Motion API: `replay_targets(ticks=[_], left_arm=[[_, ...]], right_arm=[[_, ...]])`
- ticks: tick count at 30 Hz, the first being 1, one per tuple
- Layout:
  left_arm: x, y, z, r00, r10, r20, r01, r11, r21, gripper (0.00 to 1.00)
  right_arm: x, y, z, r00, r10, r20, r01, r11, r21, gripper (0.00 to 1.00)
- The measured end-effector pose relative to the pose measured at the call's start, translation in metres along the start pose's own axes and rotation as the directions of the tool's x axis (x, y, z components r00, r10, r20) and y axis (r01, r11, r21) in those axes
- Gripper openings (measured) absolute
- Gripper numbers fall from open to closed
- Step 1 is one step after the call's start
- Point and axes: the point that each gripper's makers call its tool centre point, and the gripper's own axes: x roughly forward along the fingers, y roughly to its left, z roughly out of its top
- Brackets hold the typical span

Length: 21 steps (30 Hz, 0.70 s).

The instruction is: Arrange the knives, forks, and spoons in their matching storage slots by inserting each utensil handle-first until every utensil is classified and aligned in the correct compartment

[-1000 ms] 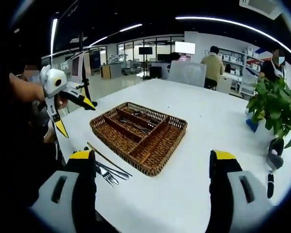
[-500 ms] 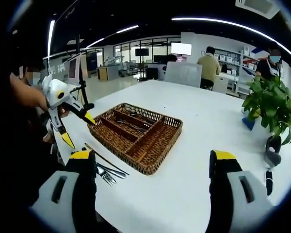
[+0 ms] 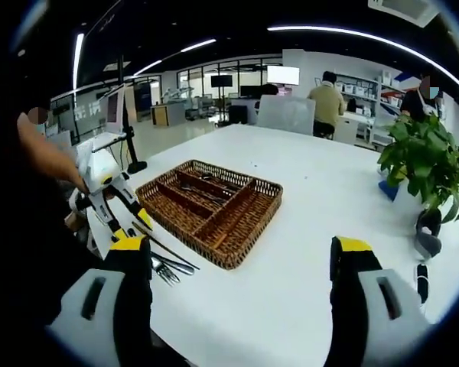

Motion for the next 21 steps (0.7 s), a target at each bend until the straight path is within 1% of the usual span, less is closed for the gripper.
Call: replay_targets(ticks=[4,6,9,12,17,19,21], left_arm=[[0.007,-0.001,-0.006,0.999,-0.019,-0.027,0.019,1.0,0.007,0.31],[0.01,-0.003,-0.009,0.999,-0.031,-0.038,0.031,1.0,-0.001,0.29],[0.015,-0.003,-0.016,0.997,-0.035,-0.072,0.035,0.999,0.007,0.27],[0.019,-0.005,-0.018,0.995,-0.047,-0.084,0.047,0.999,-0.003,0.24],[0.022,-0.006,-0.018,0.996,-0.04,-0.086,0.041,0.999,0.018,0.2],[0.025,-0.011,-0.021,0.994,-0.055,-0.099,0.059,0.998,0.038,0.17],[0.027,-0.012,-0.023,0.992,-0.057,-0.116,0.063,0.996,0.056,0.15]], right_arm=[[-0.001,-0.002,-0.001,1.0,-0.002,-0.001,0.002,1.0,0.004,1.0],[-0.001,-0.003,-0.001,1.0,-0.001,-0.001,0.001,1.0,0.005,1.0],[-0.002,-0.004,-0.002,1.0,0.001,-0.002,-0.001,1.0,0.006,1.0],[-0.002,-0.006,-0.002,1.0,0.003,-0.005,-0.003,1.0,0.003,1.0],[-0.002,-0.009,-0.002,1.0,0.004,-0.007,-0.004,1.0,-0.002,1.0],[-0.002,-0.01,-0.003,1.0,0.003,-0.007,-0.004,1.0,-0.002,1.0],[-0.001,-0.01,-0.003,1.0,0.005,-0.007,-0.005,1.0,0.001,1.0]])
